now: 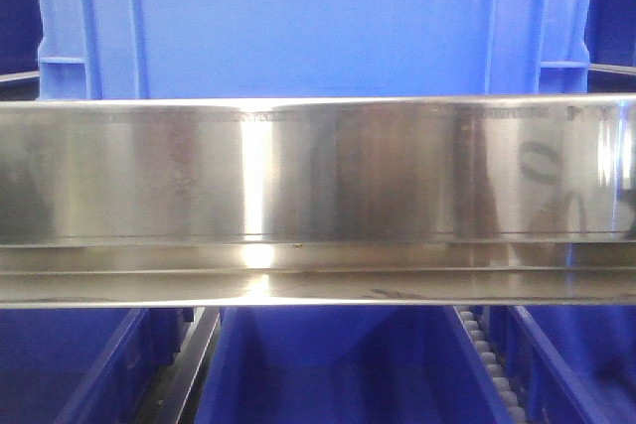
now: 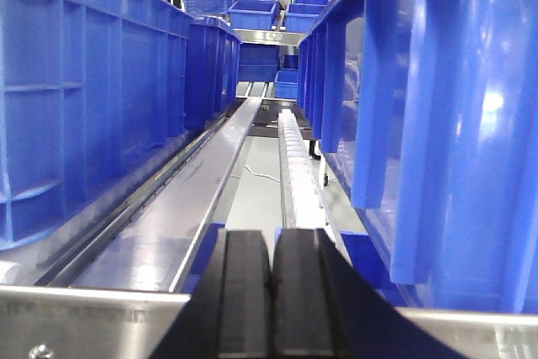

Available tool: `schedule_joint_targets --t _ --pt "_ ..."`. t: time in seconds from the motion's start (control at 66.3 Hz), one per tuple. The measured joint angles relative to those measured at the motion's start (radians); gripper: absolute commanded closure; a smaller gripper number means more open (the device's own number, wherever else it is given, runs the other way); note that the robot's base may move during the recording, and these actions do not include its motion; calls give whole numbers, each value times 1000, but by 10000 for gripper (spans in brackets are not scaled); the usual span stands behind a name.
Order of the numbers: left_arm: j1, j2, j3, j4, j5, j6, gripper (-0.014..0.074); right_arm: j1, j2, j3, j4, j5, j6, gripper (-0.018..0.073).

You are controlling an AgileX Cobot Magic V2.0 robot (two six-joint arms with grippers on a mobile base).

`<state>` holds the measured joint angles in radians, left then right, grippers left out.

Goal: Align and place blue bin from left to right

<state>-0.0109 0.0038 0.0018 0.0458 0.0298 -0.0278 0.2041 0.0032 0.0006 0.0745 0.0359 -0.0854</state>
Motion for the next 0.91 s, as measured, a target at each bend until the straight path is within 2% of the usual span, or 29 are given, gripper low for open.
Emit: schedule_joint_targets --t 0.905 --pt "0 0 0 0 0 0 707 0 0 0 0 0 0 637"
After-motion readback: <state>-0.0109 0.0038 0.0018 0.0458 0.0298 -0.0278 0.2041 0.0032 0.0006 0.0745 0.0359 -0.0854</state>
